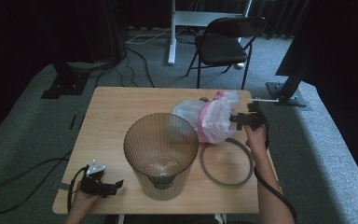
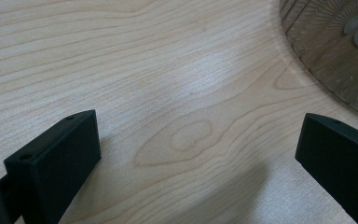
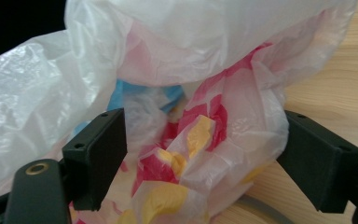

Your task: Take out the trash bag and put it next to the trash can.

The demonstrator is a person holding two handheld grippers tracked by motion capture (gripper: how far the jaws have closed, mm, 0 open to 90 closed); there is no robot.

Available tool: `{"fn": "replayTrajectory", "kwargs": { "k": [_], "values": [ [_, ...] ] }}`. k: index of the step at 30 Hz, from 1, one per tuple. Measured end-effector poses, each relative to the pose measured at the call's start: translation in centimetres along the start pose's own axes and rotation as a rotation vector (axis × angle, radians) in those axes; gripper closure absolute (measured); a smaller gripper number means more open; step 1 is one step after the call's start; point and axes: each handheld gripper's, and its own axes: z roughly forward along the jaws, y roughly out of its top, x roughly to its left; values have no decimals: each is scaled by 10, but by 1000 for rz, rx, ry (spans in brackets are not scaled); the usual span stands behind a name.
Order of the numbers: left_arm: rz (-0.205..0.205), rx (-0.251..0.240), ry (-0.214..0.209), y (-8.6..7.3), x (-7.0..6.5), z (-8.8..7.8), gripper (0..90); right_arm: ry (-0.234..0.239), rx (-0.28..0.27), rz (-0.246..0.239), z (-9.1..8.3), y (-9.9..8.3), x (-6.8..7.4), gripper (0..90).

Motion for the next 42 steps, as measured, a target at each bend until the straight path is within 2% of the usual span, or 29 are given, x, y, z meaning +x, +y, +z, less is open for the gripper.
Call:
{"fn": "replayTrajectory", "kwargs": {
  "k": [1, 3, 5, 8, 15, 16, 17, 19, 20, 21, 22, 27, 30, 32, 40, 42],
  "values": [
    [0, 0, 0, 0, 0, 0, 0, -11, 0, 2, -2, -2, -2, 228],
    [2, -1, -1, 0, 0, 0, 0, -15, 25, 1, -4, -8, -6, 230],
    [3, -1, -1, 0, 0, 1, 0, -69, 39, -13, -5, -13, -7, 230],
    [6, -3, 0, 0, 0, 1, 0, -82, 57, -15, -8, -21, -11, 229],
    [5, -3, -3, 0, 0, 0, 0, -117, 11, 22, -21, -38, -26, 225],
    [5, -4, -2, 0, 0, 0, 0, -113, 9, 28, -22, -40, -28, 229],
    [5, -4, -2, 0, 0, 0, 0, -77, 26, 59, -24, -43, -33, 236],
    [6, -5, 0, 0, -1, 1, 0, -44, 30, 83, -27, -49, -39, 234],
    [5, -6, 1, -1, -1, 1, 0, -56, 29, 86, -28, -51, -40, 210],
    [7, -5, 1, -1, -1, 1, 0, -86, 24, 81, -30, -54, -41, 146],
    [10, -5, 0, -1, -2, 1, 0, -89, 26, 78, -30, -55, -41, 130],
    [14, -5, 3, -1, -2, 1, 0, -102, 20, 61, -37, -62, -42, 126],
    [19, -3, 8, -1, -3, 1, 0, -128, 7, 61, -45, -67, -43, 126],
    [22, -2, 12, -1, -3, 2, 0, -126, -5, 71, -51, -71, -46, 126],
    [22, -4, 13, -1, -4, 2, 0, -154, 8, 92, -62, -85, -54, 142],
    [20, -4, 12, -1, -3, 2, 0, -139, 15, 98, -64, -91, -55, 141]
  ]
}}
